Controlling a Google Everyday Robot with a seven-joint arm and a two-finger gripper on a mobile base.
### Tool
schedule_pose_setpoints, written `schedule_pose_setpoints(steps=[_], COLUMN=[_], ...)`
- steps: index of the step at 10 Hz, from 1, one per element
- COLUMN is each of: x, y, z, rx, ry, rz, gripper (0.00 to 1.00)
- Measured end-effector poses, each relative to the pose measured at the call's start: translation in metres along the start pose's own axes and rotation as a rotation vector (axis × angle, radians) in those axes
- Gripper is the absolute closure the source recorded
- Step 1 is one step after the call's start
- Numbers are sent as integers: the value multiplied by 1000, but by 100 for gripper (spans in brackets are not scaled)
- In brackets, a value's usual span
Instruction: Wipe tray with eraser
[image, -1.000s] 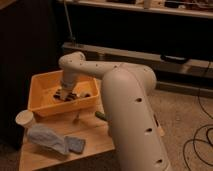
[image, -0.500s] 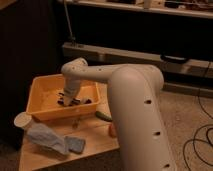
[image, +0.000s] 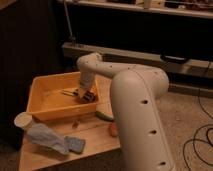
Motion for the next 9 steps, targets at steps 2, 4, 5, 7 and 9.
schedule_pose_setpoints(steps=[2, 4, 5, 7, 9], x=[-17, -43, -61, -85, -96], y=[-25, -25, -14, 19, 65], z=[-6, -7, -6, -3, -2], rx=[25, 24, 21, 8, -23], ry=[-8, -16, -26, -40, -69], rz=[-6, -38, -63, -111, -155], gripper=[100, 100, 100, 100, 100])
